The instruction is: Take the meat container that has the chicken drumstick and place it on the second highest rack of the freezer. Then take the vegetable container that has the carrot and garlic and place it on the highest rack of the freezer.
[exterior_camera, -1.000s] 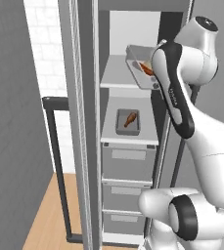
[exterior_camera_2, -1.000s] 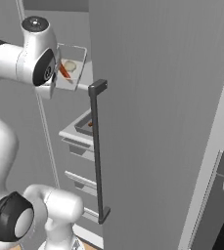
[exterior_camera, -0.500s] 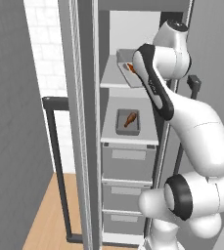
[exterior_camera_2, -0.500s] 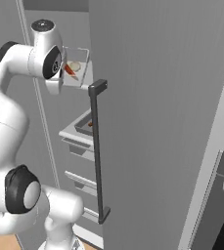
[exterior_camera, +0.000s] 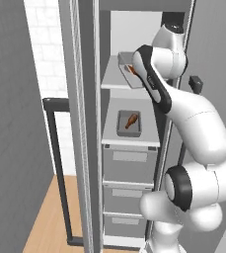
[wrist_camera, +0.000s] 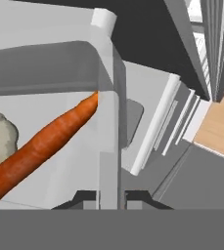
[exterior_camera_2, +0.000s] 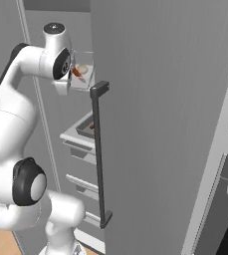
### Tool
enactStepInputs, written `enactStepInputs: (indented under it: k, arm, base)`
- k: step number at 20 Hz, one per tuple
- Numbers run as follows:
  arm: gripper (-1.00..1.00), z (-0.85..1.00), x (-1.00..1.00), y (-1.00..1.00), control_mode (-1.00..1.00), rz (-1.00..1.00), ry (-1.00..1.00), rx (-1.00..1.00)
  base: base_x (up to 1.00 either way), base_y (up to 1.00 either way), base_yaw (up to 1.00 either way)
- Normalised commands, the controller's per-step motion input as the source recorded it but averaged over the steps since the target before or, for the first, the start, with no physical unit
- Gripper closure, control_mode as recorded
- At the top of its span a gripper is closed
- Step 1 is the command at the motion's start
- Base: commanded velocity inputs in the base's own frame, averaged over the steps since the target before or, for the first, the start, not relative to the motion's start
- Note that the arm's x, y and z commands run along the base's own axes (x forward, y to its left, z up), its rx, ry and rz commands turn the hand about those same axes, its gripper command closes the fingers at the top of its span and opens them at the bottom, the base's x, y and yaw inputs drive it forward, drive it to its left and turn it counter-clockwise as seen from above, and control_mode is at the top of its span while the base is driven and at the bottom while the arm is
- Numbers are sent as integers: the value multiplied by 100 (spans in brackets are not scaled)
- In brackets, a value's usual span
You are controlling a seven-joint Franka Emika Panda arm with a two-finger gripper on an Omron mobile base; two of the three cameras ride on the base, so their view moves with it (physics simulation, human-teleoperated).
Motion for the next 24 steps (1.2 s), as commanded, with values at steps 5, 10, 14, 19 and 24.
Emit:
enactStepInputs:
  k: [5,10,14,19,24]
  arm:
    - [100,-1,59,-5,-100,-5,3,0]
    - [100,-2,57,-5,-100,-6,11,0]
    - [100,-3,35,-4,-100,-3,14,0]
    - [100,-4,35,-1,-100,-2,9,0]
    - [100,-27,8,0,-100,-3,0,-1]
  base:
    - [0,0,0]
    - [0,0,0]
    - [0,0,0]
    - [0,0,0]
    - [0,0,0]
